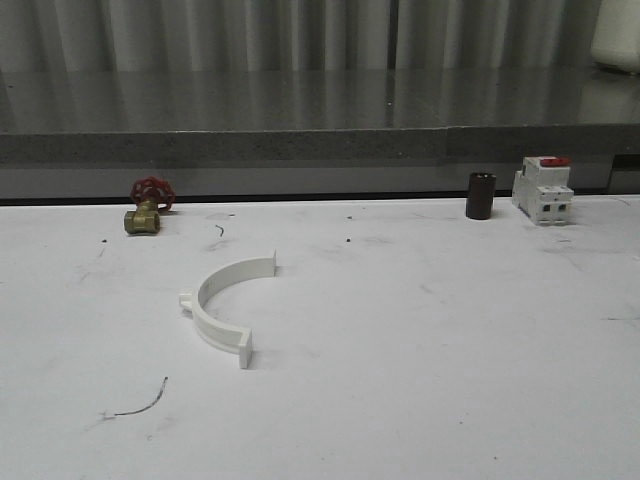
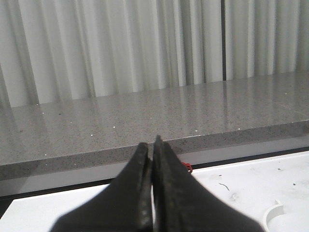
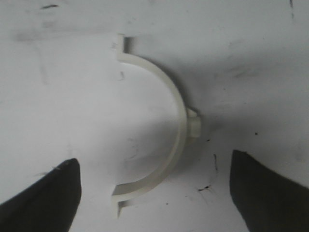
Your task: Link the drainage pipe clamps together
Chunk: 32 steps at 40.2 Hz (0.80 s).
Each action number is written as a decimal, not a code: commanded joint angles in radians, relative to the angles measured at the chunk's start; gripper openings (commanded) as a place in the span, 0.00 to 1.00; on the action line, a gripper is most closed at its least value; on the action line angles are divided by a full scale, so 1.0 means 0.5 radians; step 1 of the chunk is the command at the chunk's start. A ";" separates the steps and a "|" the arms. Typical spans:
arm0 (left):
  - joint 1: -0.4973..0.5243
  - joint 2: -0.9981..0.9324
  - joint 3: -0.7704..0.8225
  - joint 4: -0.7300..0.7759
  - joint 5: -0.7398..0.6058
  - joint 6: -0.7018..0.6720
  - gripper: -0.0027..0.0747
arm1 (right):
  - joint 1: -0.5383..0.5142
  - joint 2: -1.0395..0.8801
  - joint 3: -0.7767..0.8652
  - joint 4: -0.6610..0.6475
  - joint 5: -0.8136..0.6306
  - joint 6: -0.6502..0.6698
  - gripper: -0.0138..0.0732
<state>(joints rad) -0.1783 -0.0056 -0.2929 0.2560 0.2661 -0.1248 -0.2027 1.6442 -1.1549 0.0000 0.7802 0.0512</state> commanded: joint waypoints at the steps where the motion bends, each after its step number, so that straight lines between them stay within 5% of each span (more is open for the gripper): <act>1: -0.005 -0.005 -0.055 0.009 -0.153 0.003 0.01 | -0.080 0.048 -0.102 -0.020 -0.010 0.003 0.90; 32: -0.005 -0.005 -0.055 0.009 -0.153 0.003 0.01 | -0.119 0.515 -0.307 0.000 0.049 0.003 0.90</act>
<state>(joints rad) -0.1783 -0.0056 -0.2929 0.2560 0.2661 -0.1248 -0.2548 1.9455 -1.2789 0.0000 0.8017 0.0534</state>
